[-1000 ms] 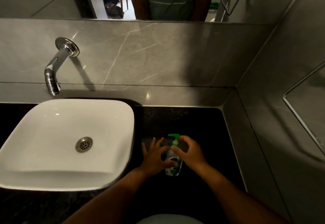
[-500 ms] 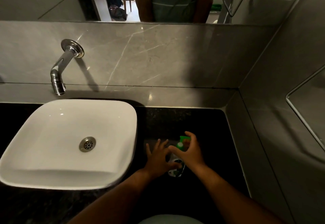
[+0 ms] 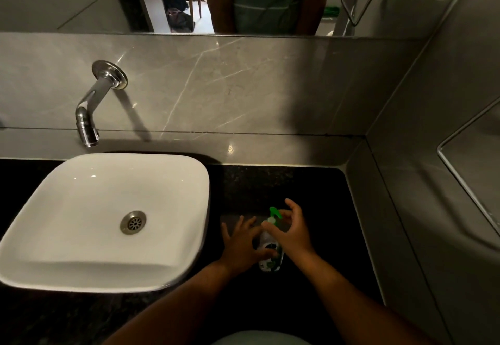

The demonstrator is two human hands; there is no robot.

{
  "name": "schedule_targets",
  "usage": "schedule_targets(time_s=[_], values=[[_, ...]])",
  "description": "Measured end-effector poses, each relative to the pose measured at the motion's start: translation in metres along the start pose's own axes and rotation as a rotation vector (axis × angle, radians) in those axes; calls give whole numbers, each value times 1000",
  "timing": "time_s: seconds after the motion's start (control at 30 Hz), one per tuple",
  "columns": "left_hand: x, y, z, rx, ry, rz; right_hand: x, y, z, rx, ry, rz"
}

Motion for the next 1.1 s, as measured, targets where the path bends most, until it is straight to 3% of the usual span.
schedule_targets(time_s=[0.17, 0.33, 0.6, 0.77, 0.97, 1.1], values=[[2, -1, -1, -4, -11, -6, -3, 0, -1, 80, 52, -33], [-1, 2, -1, -2, 12, -18, 6, -5, 4, -21, 28, 131], [-4, -2, 0, 2, -11, -15, 4, -3, 5, 107, 40, -26], [-9, 2, 0, -16, 34, -35, 10, -7, 7, -34, 26, 190], [-6, 3, -3, -29, 11, -47, -2, -4, 9, 57, 64, -36], [-10, 0, -1, -22, 5, -57, 1, -8, 7, 2, 13, -6]])
Point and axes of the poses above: each hand's wrist, its own z-axis away from the middle knuckle, its own y-axis out of the palm, x = y × z, the point moved 4 cm from there along -z, towards the middle knuckle
